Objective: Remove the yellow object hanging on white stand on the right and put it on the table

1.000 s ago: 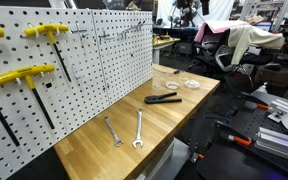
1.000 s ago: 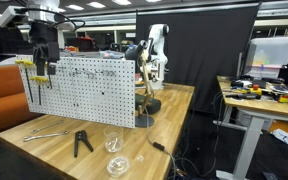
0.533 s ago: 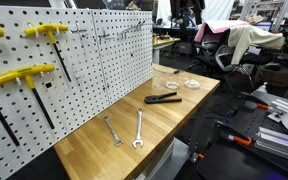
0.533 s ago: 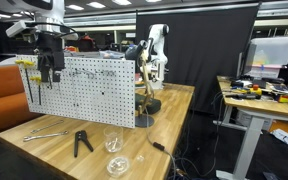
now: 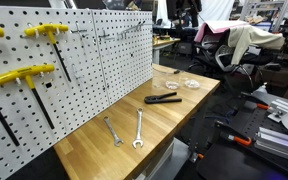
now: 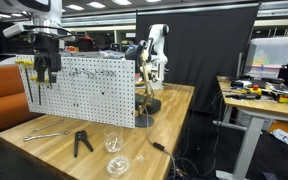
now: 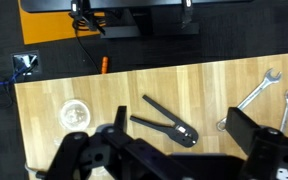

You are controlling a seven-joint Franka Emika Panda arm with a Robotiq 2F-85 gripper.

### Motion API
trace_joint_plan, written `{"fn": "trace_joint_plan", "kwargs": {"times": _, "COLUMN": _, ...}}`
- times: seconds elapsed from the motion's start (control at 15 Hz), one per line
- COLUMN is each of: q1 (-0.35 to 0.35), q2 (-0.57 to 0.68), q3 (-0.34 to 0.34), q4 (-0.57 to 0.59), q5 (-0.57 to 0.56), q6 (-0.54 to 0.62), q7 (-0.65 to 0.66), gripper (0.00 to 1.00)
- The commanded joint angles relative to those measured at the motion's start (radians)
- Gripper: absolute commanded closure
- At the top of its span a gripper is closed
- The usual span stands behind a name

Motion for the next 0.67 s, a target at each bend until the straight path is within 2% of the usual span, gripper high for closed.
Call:
{"fn": "trace_joint_plan", "kwargs": {"times": 0.0, "q1": 0.048, "q2": 0.032, "q3": 0.024, "q4": 0.026, "q5": 0.055, "q6": 0.068, "q7": -0.03, "gripper": 0.0}}
{"fn": "trace_joint_plan", "kwargs": {"times": 0.4, "q1": 0.126, "q2": 0.077, "q3": 0.106, "q4": 0.094, "q5": 0.007, "q6": 0.199, "q7": -0.003, "gripper": 0.0}}
{"fn": "trace_joint_plan", "kwargs": {"times": 0.6, "q1": 0.131, "q2": 0.066, "q3": 0.104, "q4": 0.075, "q5": 0.03, "q6": 0.184, "q7": 0.004, "gripper": 0.0}}
